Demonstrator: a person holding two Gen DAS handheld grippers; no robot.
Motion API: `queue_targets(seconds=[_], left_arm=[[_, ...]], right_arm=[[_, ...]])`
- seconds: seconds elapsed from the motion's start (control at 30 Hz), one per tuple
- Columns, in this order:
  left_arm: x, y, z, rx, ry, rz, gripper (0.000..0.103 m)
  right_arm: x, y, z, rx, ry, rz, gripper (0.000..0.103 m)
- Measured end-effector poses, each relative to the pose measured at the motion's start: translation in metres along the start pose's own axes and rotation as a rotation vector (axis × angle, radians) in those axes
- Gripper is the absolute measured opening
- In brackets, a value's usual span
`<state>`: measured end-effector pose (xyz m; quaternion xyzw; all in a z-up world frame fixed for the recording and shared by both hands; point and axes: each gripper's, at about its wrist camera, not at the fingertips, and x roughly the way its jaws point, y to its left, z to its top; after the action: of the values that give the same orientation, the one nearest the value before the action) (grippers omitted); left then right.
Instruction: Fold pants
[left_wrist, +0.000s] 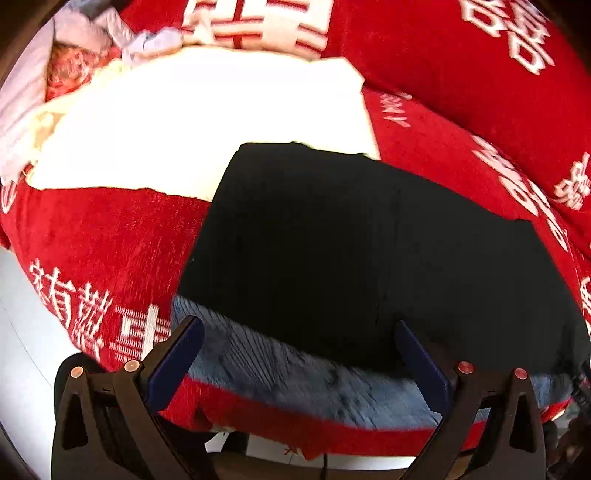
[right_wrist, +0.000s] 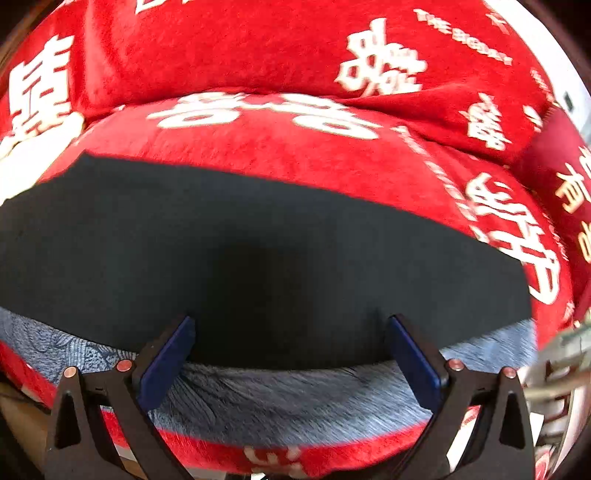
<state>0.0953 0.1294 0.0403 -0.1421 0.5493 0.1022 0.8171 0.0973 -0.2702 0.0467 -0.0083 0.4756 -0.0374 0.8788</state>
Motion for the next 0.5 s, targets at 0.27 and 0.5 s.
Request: queue_targets(seconds=[0.27,0.5], left_arm=[[0.007,-0.09,-0.052,0.213,0.025,0.002,0.103],[0.022,-0.065,-0.064,0.159,0.062,0.036,0.103]], right_arm=[[-0.018,0.123,-0.021,-0.14,-0.025,0.136,0.102],[0.005,0.113,-0.029,-0.103,0.046,0.07,0.102]])
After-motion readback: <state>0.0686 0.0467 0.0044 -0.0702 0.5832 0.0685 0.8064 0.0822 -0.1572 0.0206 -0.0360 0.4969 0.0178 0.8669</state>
